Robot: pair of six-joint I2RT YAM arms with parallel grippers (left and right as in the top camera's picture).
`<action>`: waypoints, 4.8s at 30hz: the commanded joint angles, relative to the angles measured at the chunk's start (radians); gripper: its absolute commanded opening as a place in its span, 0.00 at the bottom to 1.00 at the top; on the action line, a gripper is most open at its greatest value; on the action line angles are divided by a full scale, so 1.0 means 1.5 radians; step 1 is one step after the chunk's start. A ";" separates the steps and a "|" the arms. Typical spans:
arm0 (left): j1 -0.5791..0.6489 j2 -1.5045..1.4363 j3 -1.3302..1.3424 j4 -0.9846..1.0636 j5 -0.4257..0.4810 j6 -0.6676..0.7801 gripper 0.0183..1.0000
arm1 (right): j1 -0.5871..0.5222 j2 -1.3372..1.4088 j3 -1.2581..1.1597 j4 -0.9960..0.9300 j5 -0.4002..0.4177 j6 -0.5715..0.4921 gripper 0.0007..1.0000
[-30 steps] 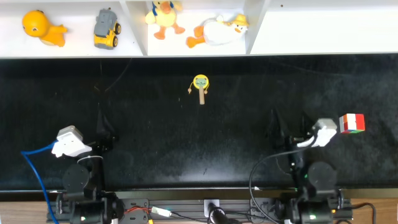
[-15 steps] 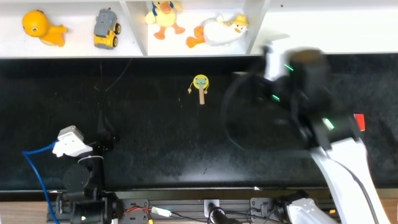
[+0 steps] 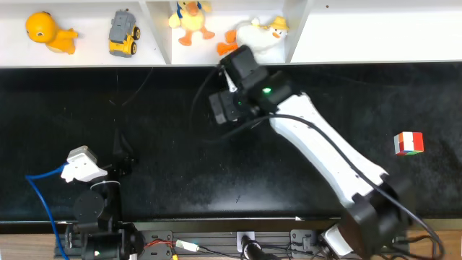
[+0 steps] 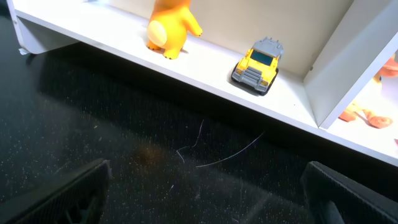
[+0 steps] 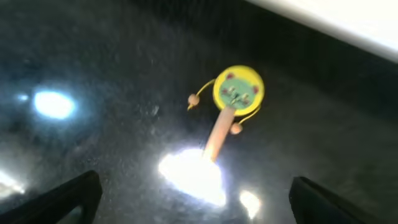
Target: Store Toys
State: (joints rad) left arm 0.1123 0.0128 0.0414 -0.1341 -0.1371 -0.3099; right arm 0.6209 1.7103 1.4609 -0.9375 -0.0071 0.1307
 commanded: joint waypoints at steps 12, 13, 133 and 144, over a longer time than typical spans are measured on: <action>0.003 -0.007 -0.005 0.002 0.009 0.015 1.00 | 0.001 0.200 0.023 0.025 -0.038 0.184 0.91; 0.003 -0.007 -0.005 0.002 0.009 0.015 1.00 | 0.001 0.209 0.023 0.024 -0.038 0.192 0.89; 0.003 -0.007 -0.005 0.002 0.009 0.015 1.00 | -0.434 -0.167 -0.105 -0.101 0.141 0.304 1.00; 0.003 -0.007 -0.005 0.002 0.009 0.015 1.00 | -0.702 -0.271 -0.106 -0.235 0.208 0.416 1.00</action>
State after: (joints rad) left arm 0.1123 0.0128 0.0410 -0.1341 -0.1371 -0.3099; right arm -0.3115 1.2980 1.2892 -1.3125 0.2649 0.6949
